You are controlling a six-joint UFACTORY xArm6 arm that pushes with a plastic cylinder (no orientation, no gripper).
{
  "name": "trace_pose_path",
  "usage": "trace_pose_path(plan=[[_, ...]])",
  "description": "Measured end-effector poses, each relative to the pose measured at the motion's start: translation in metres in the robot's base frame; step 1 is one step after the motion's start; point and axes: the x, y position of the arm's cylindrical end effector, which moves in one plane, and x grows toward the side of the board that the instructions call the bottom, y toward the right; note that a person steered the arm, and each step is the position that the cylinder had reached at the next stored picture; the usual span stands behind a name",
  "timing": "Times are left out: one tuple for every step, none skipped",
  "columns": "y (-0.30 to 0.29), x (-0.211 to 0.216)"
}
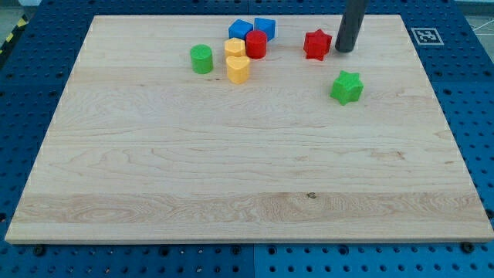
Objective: Move the red star to the group of blocks
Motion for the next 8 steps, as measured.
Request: trace_pose_path(plan=[[-0.007,-0.013],[-0.025,-0.013],[-0.034,-0.013],[-0.038,-0.014],[-0.039,-0.015],[0.010,-0.012],[0.015,0.004],[0.001,0.005]])
